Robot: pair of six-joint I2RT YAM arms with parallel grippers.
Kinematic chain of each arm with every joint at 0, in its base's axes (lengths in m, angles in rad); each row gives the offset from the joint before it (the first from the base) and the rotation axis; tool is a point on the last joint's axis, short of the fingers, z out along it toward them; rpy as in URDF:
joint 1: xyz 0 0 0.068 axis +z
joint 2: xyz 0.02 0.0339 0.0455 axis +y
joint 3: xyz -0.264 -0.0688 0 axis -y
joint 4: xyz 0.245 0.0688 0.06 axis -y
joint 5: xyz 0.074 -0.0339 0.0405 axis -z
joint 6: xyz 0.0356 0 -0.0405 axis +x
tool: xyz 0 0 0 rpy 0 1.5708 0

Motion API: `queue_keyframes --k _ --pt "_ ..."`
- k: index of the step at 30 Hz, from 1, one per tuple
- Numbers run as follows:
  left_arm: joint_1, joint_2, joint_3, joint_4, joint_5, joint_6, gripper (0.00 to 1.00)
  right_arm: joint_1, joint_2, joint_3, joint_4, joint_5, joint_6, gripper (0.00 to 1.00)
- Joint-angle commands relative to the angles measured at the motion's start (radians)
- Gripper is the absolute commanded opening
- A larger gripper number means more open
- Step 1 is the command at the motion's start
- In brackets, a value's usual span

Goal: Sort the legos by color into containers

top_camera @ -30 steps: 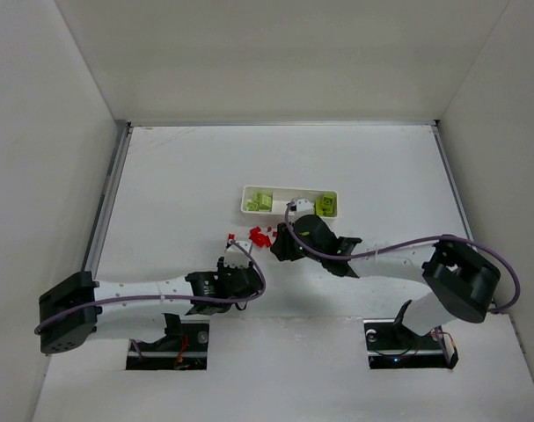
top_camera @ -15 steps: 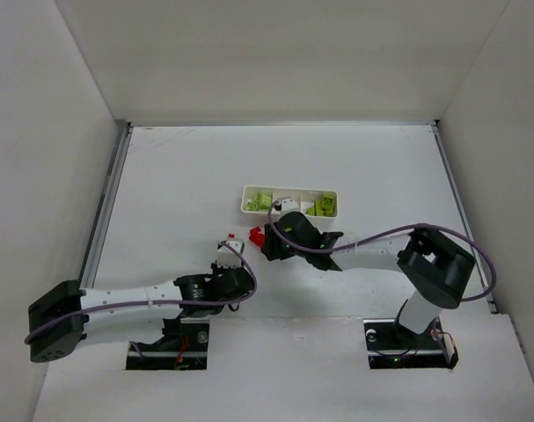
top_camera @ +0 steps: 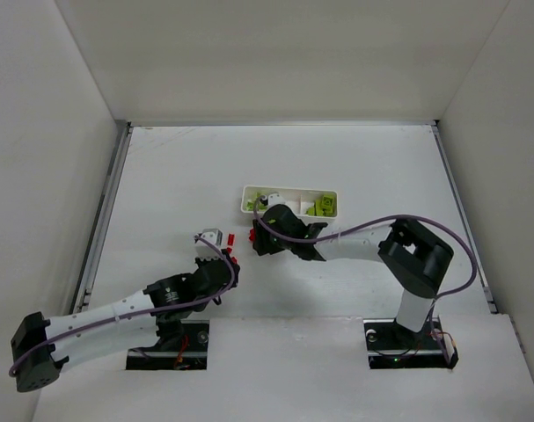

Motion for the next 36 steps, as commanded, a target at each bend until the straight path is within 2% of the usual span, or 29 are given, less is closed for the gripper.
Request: queue_keyframes --k 1,7,15,17,20,22,30,36 --pt "0.010 -0.007 0.003 0.004 -0.051 -0.089 0.13 0.011 0.021 0.070 -0.034 0.006 -0.021 0.52" --pt "0.049 -0.073 -0.004 0.013 -0.071 -0.074 0.13 0.011 0.076 0.125 -0.083 0.030 -0.034 0.52" --pt "0.165 -0.122 -0.005 0.093 -0.039 -0.058 0.14 0.022 0.115 0.157 -0.097 0.087 -0.037 0.46" --pt "0.178 -0.104 -0.005 0.119 -0.013 -0.051 0.14 0.022 0.115 0.162 -0.097 0.096 -0.037 0.49" --pt "0.190 -0.075 -0.016 0.163 0.015 -0.046 0.14 0.022 0.115 0.163 -0.097 0.102 -0.040 0.61" --pt "0.198 -0.062 -0.016 0.179 0.029 -0.046 0.14 0.022 0.122 0.170 -0.097 0.101 -0.051 0.63" --pt "0.245 -0.082 -0.002 0.185 0.034 -0.005 0.14 0.034 0.156 0.217 -0.105 0.093 -0.077 0.55" --pt "0.300 -0.116 0.010 0.191 0.040 0.015 0.14 0.046 0.153 0.222 -0.103 0.102 -0.072 0.38"
